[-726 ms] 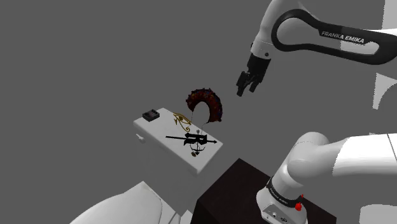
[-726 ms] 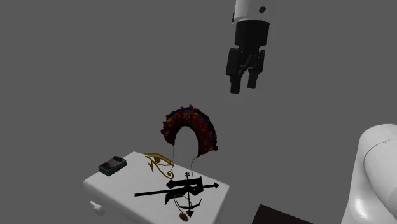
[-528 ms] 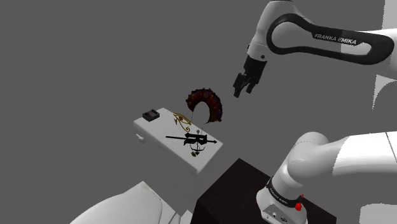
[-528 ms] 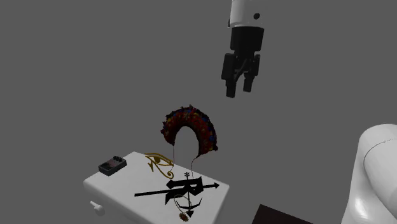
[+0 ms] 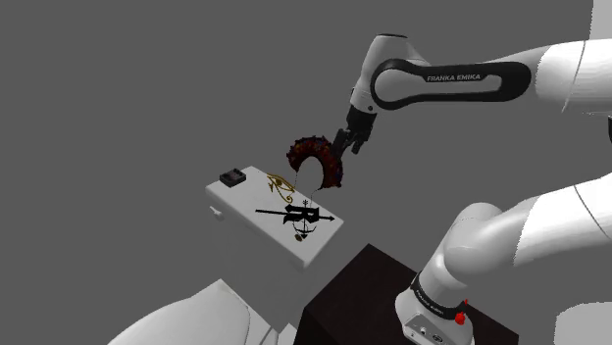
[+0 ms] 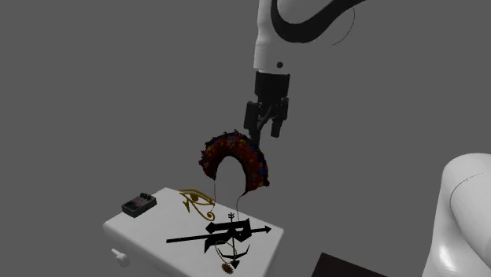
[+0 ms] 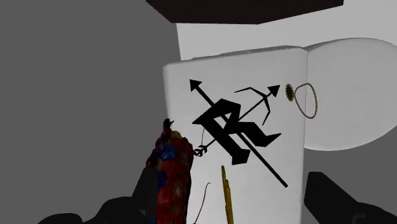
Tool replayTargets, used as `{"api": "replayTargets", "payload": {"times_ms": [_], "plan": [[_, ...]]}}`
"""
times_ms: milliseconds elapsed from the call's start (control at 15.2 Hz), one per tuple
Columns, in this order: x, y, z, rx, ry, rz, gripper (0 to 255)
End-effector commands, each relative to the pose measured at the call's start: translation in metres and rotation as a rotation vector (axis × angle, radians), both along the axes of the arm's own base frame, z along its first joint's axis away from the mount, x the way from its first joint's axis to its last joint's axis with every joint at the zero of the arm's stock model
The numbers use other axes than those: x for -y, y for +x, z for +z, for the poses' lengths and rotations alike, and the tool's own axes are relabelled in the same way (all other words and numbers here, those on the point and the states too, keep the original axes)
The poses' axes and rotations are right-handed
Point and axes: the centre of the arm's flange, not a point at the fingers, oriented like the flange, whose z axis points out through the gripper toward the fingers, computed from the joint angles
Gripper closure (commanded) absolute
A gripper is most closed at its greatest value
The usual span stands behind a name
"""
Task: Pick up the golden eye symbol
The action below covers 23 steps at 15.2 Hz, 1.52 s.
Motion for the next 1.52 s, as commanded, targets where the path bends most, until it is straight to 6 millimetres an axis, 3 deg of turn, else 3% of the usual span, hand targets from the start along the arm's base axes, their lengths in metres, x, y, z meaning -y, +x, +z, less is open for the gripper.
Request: {"api": "replayTargets", "payload": {"times_ms": [0, 1254, 1452], "plan": [[-0.003, 0.02, -0.02, 0.009, 0.002, 0.015, 0], [-0.037, 0.196, -0.185, 0.074, 0.02, 0.159, 0], [-0.039, 0.202, -0.201, 0.076, 0.021, 0.164, 0]]}}
